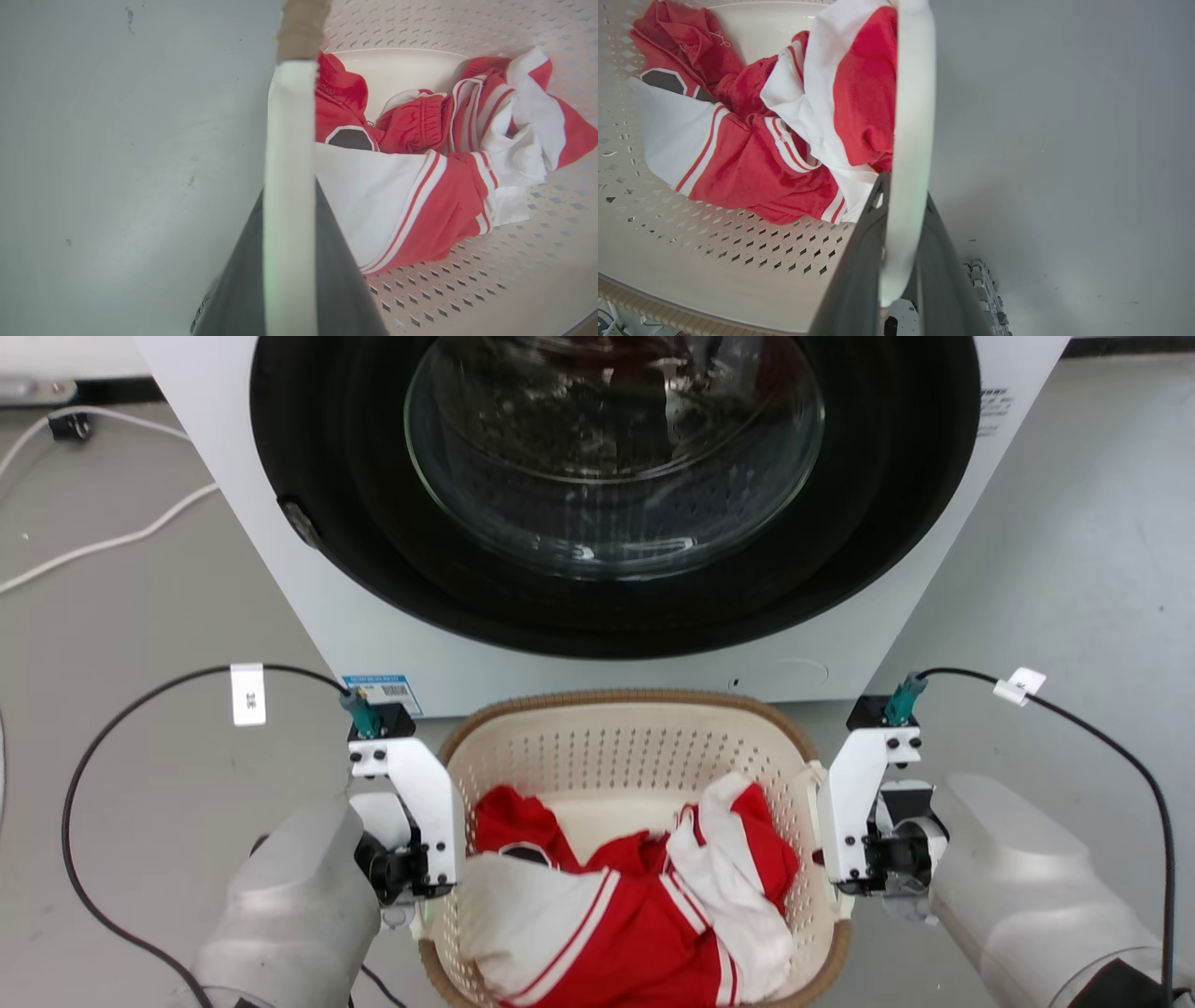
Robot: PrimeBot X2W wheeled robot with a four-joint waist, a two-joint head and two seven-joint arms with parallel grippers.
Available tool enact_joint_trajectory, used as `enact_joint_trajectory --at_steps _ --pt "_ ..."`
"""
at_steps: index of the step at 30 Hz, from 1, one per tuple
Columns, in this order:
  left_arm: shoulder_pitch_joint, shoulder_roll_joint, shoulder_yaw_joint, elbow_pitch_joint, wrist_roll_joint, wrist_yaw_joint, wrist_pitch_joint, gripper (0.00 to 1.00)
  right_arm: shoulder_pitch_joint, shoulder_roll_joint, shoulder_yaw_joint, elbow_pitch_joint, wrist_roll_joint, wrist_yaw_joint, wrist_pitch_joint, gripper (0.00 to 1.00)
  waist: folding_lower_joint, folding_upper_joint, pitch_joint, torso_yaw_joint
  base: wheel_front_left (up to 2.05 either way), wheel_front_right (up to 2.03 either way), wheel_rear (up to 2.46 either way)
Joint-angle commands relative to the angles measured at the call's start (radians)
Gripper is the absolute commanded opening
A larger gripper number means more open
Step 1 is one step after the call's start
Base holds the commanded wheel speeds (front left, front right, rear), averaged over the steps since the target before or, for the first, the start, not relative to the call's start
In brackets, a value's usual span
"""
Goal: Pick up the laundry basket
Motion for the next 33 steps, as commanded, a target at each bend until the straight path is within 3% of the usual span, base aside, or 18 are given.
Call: enact_joint_trajectory --at_steps 1,13,33 --pt "0.017 -0.024 -0.002 -0.012 -0.016 -0.013 0.013 0.00 0.014 0.031 -0.004 -0.006 0.013 0.013 0.012 0.00 0.0002 0.0000 -0.030 -0.001 0.00 0.00 0.00" --pt "0.108 -0.042 -0.024 -0.015 -0.074 -0.013 0.037 0.00 0.077 0.044 -0.012 0.015 0.019 0.013 0.074 0.00 0.0002 0.0000 -0.140 0.006 0.00 0.00 0.00" --pt "0.159 -0.053 -0.078 -0.026 -0.121 -0.013 0.025 0.00 0.147 0.031 -0.050 0.017 -0.022 0.013 0.119 0.00 0.0002 0.0000 -0.197 0.008 0.00 0.00 0.00"
